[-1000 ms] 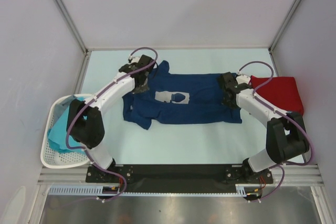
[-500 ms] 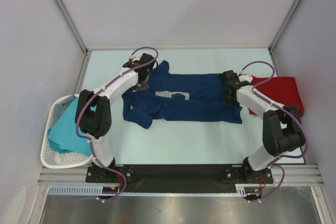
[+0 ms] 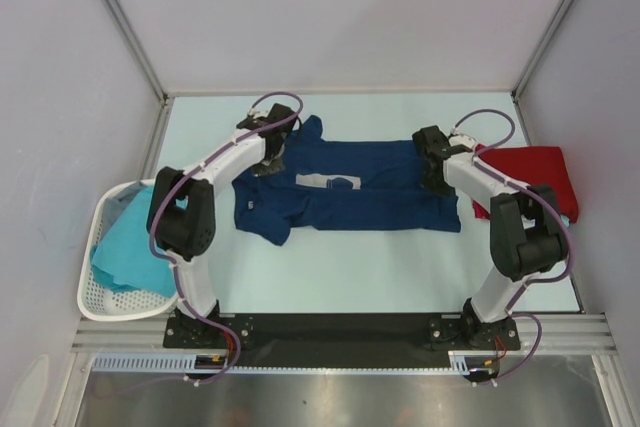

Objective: Fold and stack the t-shirts
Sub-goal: Fold the flattened tshirt in 1/3 of the way

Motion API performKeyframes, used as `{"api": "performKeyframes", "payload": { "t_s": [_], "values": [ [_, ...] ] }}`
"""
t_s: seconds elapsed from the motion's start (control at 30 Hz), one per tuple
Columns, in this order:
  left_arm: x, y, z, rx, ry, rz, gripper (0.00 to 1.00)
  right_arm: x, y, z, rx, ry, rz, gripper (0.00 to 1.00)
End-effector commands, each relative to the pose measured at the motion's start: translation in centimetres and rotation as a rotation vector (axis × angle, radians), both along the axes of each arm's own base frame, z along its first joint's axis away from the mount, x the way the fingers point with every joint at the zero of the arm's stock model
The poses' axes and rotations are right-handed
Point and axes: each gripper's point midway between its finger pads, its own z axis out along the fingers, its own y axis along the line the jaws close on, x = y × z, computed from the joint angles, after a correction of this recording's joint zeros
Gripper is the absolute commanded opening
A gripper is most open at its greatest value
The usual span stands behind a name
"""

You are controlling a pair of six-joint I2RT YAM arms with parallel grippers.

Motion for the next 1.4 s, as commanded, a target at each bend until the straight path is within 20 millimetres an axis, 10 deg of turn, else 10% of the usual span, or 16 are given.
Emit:
{"api": "performKeyframes", "payload": {
  "t_s": [0.0, 0.47, 0.7, 0.8, 0.93, 1.37],
  "values": [
    [1.3, 0.0, 0.4, -0.006, -0.026, 0.003, 0.0, 2.2, -0.1, 0.5, -0.01, -0.05, -0.027, 0.0],
    [2.0, -0.4, -0.7, 0.003, 0.003, 0.002, 0.07, 4.7, 1.0, -1.5, -0.012, -0.022, -0.003, 0.0],
    [1.4, 0.0, 1.6, -0.012, -0.05, 0.013, 0.34, 3.8, 0.7, 1.1, -0.043, -0.074, 0.009, 0.54],
    [0.1, 0.0, 3.8, -0.045, -0.1, -0.001, 0.45, 3.1, 1.2, 4.2, -0.044, -0.135, 0.033, 0.63],
    [-2.0, -1.7, 4.7, -0.103, -0.132, -0.066, 0.45, 1.0, 2.8, 5.3, -0.028, -0.147, 0.091, 0.62],
    [-9.9, -7.8, 0.8, -0.132, -0.014, -0.257, 0.42, -6.1, 7.6, -1.3, -0.009, 0.0, 0.233, 0.51]
  ]
}}
